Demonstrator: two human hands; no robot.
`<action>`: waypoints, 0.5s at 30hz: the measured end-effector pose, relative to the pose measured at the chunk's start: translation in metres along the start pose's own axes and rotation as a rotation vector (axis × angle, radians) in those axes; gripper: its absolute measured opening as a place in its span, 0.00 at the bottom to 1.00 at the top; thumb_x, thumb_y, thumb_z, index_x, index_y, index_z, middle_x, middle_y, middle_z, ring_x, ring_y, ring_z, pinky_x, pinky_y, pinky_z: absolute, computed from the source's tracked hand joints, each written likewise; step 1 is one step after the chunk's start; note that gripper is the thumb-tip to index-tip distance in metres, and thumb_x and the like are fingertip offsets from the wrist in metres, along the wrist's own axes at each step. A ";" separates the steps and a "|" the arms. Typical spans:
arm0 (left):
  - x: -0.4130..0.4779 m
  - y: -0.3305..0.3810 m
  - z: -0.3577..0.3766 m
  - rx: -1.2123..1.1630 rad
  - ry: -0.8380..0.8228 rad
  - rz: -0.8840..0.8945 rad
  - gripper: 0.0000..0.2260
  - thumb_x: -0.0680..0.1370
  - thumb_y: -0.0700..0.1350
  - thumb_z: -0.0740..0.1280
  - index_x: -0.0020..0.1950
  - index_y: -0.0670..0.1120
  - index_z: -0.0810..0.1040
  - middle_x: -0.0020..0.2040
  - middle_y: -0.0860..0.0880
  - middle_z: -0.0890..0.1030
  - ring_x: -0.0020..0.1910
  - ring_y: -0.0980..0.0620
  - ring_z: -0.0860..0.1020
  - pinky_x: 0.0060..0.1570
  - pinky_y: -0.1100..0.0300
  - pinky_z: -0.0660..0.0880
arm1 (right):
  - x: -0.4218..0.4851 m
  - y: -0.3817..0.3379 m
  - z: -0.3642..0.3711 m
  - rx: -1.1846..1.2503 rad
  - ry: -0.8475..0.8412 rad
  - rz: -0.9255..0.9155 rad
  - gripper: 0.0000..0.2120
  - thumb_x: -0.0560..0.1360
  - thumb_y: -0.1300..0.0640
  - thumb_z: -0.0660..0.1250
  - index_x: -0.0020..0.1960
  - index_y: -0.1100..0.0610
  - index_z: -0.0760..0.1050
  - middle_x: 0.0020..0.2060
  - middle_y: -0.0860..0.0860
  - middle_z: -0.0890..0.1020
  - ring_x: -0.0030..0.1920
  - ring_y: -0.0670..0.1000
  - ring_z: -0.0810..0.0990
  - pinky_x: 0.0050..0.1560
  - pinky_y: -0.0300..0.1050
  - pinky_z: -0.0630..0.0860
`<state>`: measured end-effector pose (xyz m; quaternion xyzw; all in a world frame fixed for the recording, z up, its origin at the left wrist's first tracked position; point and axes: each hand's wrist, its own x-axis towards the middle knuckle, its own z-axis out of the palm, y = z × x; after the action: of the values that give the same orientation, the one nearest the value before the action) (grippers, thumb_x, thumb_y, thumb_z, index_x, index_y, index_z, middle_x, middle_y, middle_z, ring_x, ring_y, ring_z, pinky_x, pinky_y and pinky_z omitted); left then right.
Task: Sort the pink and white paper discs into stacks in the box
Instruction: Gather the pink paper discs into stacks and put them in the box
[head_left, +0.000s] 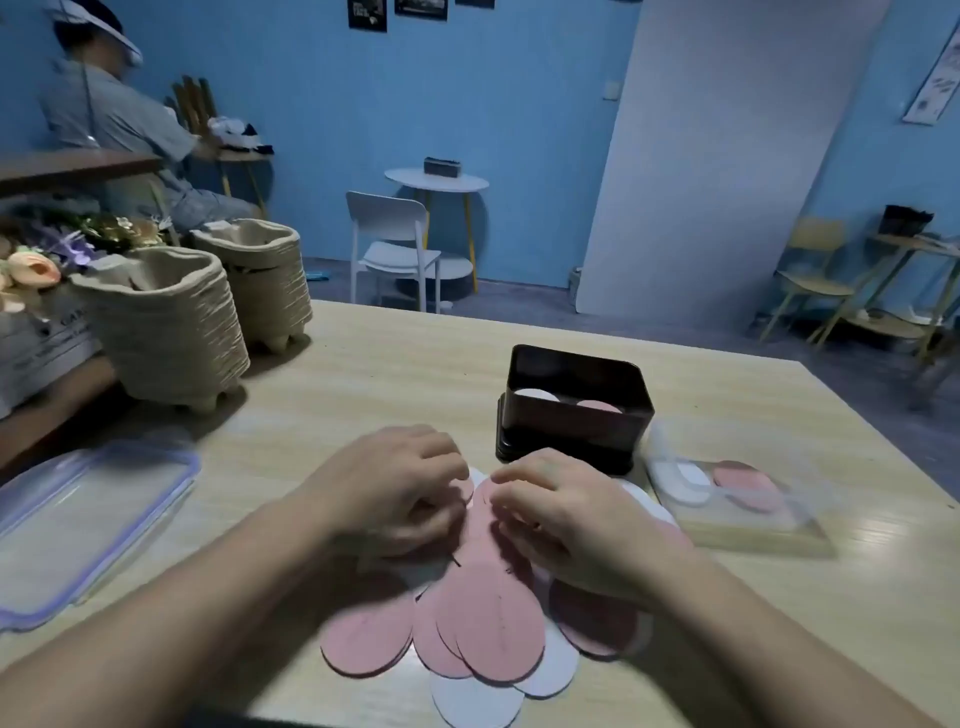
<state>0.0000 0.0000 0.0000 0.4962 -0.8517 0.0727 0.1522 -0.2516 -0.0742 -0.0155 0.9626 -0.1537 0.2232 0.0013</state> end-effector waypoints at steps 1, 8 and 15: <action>0.007 -0.009 0.001 0.004 0.022 -0.004 0.11 0.79 0.56 0.65 0.52 0.50 0.80 0.50 0.52 0.81 0.49 0.47 0.78 0.45 0.52 0.76 | 0.005 0.004 0.002 0.001 0.004 -0.023 0.10 0.82 0.52 0.66 0.57 0.56 0.81 0.60 0.52 0.82 0.56 0.57 0.80 0.52 0.55 0.79; 0.012 -0.048 0.002 -0.077 -0.001 -0.174 0.15 0.77 0.59 0.64 0.57 0.52 0.80 0.51 0.55 0.81 0.51 0.51 0.79 0.47 0.50 0.78 | 0.043 0.003 -0.001 0.131 -0.160 0.103 0.14 0.82 0.43 0.66 0.61 0.49 0.79 0.65 0.46 0.79 0.65 0.47 0.76 0.62 0.46 0.77; -0.018 -0.065 0.000 -0.118 -0.174 -0.274 0.29 0.74 0.74 0.58 0.70 0.61 0.72 0.62 0.62 0.74 0.62 0.60 0.72 0.60 0.53 0.74 | 0.050 -0.001 0.025 0.221 -0.256 0.168 0.18 0.77 0.34 0.64 0.56 0.47 0.76 0.56 0.44 0.79 0.66 0.46 0.73 0.63 0.46 0.74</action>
<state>0.0644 -0.0171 -0.0075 0.6022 -0.7889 -0.0422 0.1151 -0.1974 -0.0895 -0.0165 0.9612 -0.2070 0.1137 -0.1426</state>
